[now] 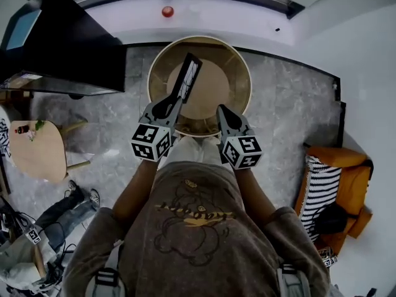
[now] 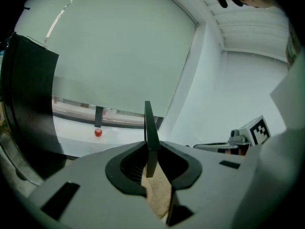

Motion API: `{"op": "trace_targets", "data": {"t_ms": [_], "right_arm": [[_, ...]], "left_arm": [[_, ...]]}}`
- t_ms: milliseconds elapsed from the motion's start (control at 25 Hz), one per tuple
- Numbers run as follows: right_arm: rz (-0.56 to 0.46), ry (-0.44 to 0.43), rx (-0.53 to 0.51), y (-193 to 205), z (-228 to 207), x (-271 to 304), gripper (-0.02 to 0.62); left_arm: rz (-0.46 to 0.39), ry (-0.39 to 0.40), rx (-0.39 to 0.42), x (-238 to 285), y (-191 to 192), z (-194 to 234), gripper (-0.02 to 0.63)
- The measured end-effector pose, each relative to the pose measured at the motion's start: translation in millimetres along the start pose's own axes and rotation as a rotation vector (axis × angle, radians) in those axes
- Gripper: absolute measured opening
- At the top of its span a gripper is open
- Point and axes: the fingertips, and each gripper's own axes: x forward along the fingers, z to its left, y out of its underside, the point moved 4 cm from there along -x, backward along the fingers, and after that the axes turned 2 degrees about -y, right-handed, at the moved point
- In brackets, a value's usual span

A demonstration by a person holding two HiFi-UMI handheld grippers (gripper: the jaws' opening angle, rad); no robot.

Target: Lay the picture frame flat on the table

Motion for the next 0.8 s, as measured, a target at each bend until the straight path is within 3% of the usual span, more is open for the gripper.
{"op": "trace_targets", "data": {"t_ms": [800], "right_arm": [[0.067, -0.038, 0.019, 36.0, -63.6, 68.2, 0.020]], "left_arm": [[0.056, -0.101, -0.065, 71.7, 63.3, 36.4, 0.081]]}}
